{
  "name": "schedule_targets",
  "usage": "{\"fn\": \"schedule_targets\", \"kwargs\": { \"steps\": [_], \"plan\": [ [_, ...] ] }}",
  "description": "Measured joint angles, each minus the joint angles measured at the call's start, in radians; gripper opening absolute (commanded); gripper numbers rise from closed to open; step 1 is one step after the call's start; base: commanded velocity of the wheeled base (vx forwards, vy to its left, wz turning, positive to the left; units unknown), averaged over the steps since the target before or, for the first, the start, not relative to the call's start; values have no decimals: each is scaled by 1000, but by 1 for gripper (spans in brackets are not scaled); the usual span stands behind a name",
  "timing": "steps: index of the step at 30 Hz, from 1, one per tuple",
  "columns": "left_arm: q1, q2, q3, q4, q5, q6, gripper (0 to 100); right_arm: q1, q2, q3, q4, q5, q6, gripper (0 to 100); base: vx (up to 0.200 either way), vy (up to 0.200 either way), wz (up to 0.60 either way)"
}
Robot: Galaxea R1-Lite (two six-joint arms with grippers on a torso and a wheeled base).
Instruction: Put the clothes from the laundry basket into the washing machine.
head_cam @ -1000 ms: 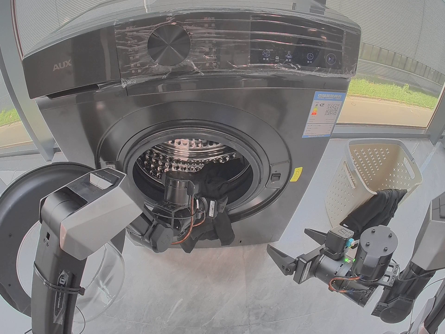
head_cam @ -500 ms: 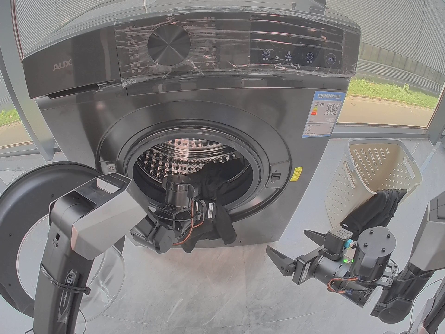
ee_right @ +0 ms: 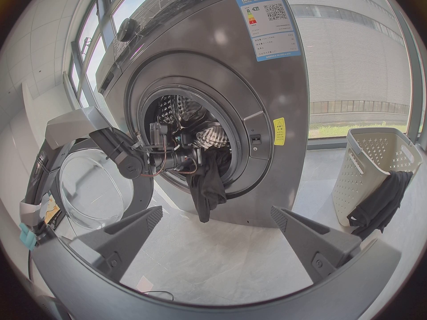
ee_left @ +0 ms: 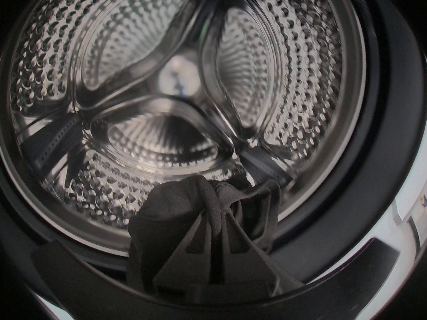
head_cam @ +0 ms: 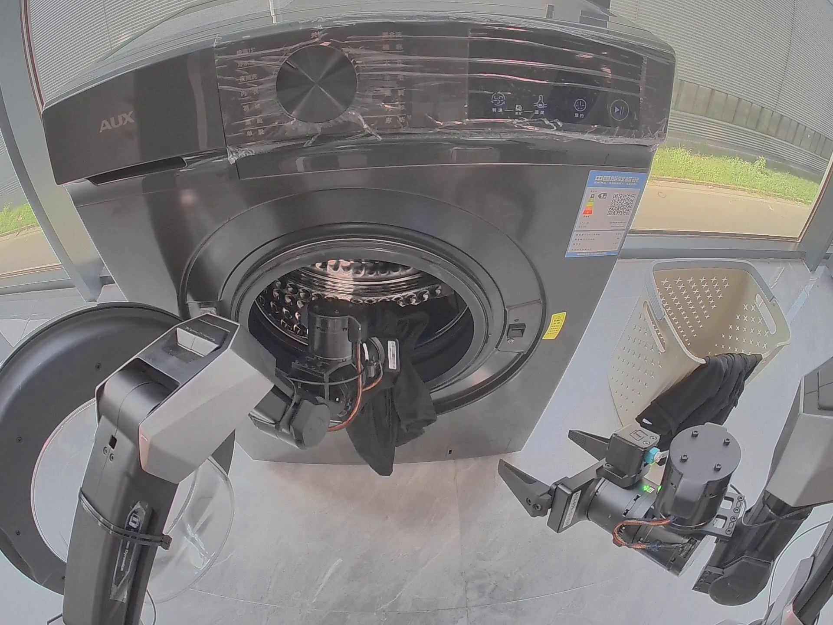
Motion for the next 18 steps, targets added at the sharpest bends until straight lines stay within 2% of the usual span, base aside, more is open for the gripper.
{"fn": "schedule_targets", "kwargs": {
  "steps": [7,8,18],
  "plan": [
    [21,25,-140,-1,50,-19,0,3,1,-1,0,0,0,100,0,0,0],
    [23,29,-153,-2,56,-21,100,3,1,0,0,0,0,100,0,0,0],
    [29,45,-134,-7,71,-33,100,3,3,1,0,0,0,100,0,0,0]
  ]
}}
